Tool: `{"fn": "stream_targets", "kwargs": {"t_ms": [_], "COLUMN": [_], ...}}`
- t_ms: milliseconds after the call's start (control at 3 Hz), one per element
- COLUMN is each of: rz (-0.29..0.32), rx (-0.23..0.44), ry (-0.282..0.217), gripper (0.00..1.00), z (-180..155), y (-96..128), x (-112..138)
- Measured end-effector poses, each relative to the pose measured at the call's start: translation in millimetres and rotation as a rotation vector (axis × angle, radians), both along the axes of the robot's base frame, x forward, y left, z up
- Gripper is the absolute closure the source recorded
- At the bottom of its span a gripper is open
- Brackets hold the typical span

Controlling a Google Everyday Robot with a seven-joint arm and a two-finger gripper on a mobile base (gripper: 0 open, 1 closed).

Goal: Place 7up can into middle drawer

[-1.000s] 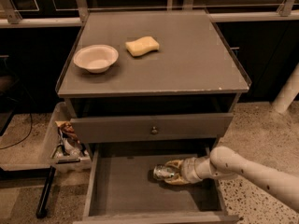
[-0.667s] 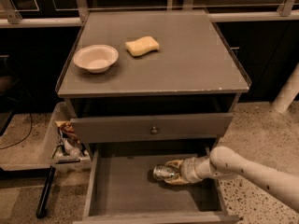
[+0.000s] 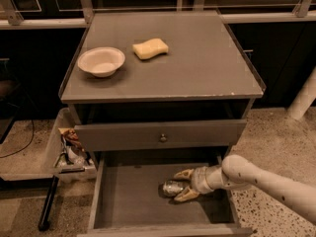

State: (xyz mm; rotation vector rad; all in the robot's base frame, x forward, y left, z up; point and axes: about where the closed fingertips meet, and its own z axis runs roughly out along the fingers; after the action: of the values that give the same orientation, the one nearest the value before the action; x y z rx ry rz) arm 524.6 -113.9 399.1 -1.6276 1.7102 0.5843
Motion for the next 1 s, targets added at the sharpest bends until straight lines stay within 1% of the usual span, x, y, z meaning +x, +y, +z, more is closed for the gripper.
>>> {"fn": "stream_targets", "kwargs": {"t_ms": [333,667,1000], "rz": [0.005,0.019,0.024], "rx": [0.01,0.037,0.029], "ry": [0.007,-0.017,-0.054], "gripper": [0.0,0.0,0.0], "z": [1.6,18.7,41.5], "y": [-0.9,-7.3,-25.9], "x": [-4.6,-20.7,-41.2]}}
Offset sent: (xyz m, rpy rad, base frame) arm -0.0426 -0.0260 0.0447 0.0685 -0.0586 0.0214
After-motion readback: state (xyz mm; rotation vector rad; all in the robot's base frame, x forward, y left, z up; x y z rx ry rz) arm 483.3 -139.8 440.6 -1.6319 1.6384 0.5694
